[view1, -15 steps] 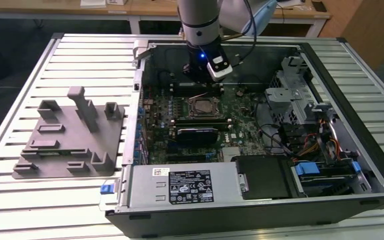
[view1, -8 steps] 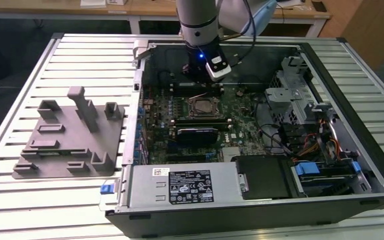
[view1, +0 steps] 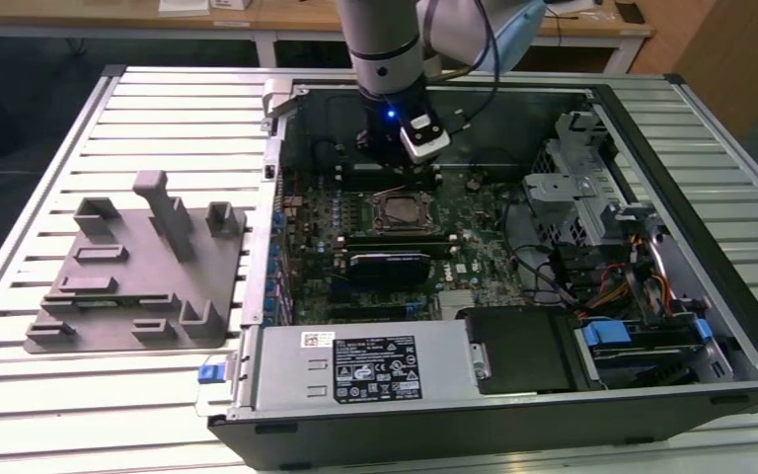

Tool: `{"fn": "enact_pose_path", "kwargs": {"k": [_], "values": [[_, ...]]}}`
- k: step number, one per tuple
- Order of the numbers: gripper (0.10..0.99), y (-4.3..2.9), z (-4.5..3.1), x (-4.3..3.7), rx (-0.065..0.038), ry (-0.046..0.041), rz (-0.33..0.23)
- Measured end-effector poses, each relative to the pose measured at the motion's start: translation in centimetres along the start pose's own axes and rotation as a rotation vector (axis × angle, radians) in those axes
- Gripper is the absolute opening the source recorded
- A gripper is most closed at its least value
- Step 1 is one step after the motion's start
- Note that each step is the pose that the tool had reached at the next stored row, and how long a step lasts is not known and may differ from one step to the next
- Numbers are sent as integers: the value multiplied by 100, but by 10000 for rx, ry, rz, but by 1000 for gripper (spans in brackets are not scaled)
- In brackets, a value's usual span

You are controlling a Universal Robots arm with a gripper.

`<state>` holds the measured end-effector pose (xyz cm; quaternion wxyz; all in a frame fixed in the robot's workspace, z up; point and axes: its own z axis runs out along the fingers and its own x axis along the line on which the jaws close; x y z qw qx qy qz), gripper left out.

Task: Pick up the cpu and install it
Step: 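Install the first cpu locking lever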

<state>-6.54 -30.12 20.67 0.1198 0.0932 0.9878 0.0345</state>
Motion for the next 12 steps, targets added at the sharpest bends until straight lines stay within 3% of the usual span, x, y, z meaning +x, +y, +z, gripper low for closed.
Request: {"fn": "enact_pose_path", "kwargs": {"k": [5,12], "values": [[106,-5,25,21,16,-42,104],[106,-10,49,50,163,-99,716]]}}
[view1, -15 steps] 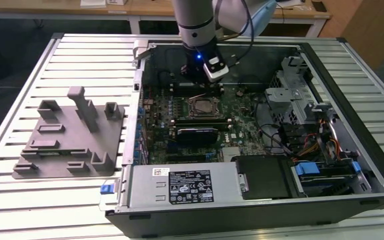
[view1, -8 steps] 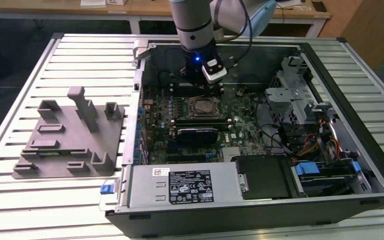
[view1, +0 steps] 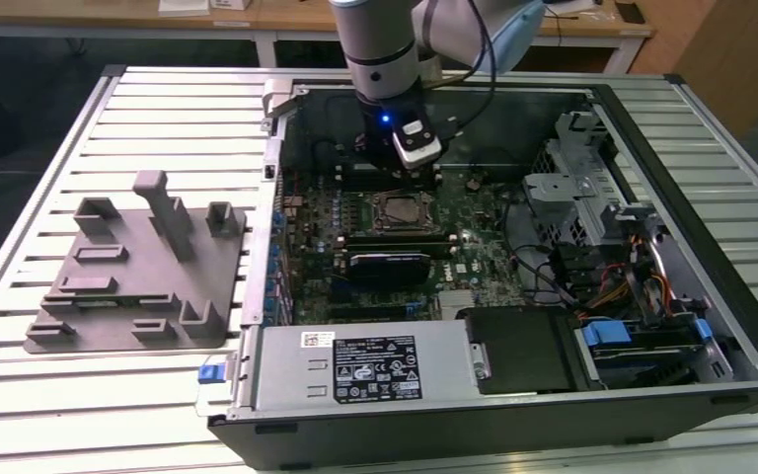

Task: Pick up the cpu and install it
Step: 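Install the first cpu locking lever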

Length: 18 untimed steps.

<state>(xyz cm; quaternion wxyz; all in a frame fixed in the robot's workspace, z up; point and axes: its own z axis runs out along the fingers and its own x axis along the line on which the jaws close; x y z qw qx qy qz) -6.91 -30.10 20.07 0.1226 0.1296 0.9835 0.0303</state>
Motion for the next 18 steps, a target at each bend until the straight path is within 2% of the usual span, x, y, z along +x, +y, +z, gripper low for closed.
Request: {"fn": "enact_pose_path", "kwargs": {"k": [7,18], "values": [[106,2,-1,58,-8,-4,157],[106,21,25,72,13,-14,332]]}}
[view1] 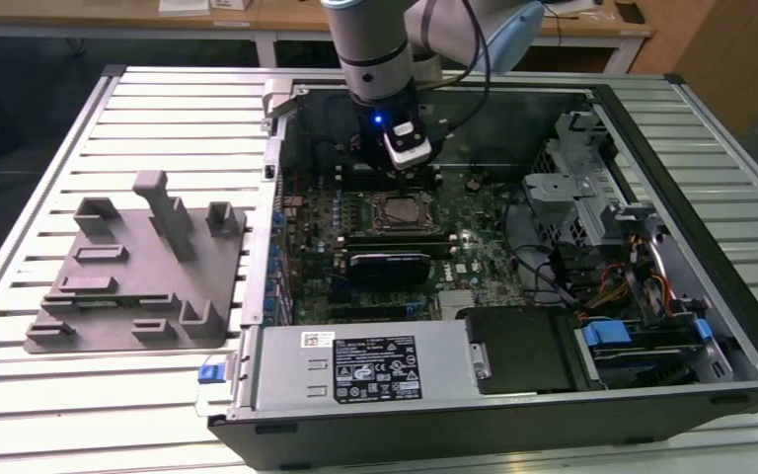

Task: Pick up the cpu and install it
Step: 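Install the first cpu locking lever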

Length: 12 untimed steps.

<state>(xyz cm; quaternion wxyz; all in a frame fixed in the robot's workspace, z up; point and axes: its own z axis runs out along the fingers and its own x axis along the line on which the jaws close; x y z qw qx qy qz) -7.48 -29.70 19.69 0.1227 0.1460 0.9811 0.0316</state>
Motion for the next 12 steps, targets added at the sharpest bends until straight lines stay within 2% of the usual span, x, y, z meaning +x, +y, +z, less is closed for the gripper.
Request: {"fn": "enact_pose_path", "kwargs": {"k": [7,12], "values": [[106,10,12,-9,101,-43,423],[106,22,16,-9,127,-54,549]]}}
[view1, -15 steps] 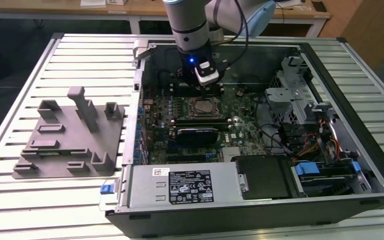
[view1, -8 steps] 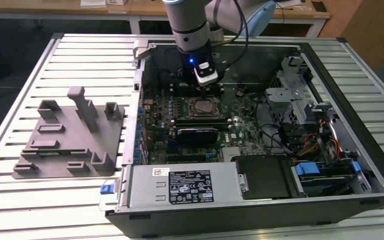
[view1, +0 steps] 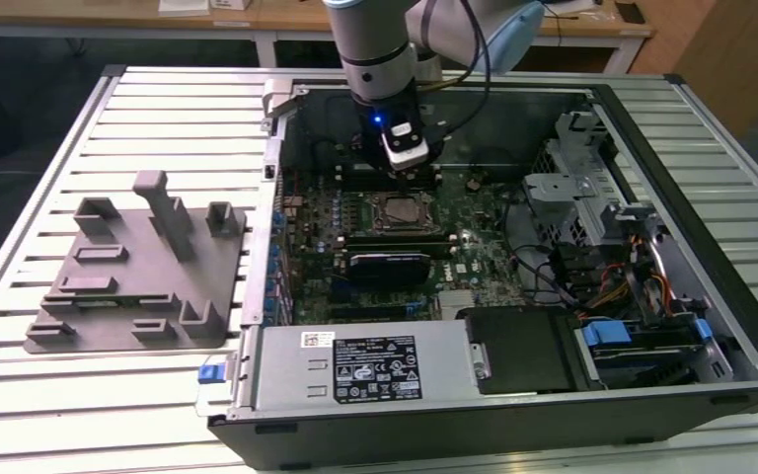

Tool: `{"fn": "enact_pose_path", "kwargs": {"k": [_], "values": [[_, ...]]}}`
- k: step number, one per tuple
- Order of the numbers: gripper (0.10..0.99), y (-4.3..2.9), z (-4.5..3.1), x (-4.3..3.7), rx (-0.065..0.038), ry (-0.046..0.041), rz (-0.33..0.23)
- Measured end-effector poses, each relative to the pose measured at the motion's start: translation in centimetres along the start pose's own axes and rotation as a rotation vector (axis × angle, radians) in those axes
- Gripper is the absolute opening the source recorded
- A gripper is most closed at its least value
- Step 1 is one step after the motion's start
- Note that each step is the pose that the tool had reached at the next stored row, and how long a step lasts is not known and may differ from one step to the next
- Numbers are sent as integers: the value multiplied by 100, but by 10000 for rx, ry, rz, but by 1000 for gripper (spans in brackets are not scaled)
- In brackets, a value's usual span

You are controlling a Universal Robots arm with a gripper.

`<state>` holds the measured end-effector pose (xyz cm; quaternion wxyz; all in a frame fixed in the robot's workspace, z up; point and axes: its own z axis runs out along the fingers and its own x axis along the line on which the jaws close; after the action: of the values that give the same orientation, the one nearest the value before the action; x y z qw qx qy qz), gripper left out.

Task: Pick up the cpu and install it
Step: 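Install the first cpu locking lever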

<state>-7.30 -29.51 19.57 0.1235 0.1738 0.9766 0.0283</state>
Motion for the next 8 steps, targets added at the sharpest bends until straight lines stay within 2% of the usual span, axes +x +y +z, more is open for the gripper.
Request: {"fn": "enact_pose_path", "kwargs": {"k": [8], "values": [[106,19,5,2,-14,3,63]]}}
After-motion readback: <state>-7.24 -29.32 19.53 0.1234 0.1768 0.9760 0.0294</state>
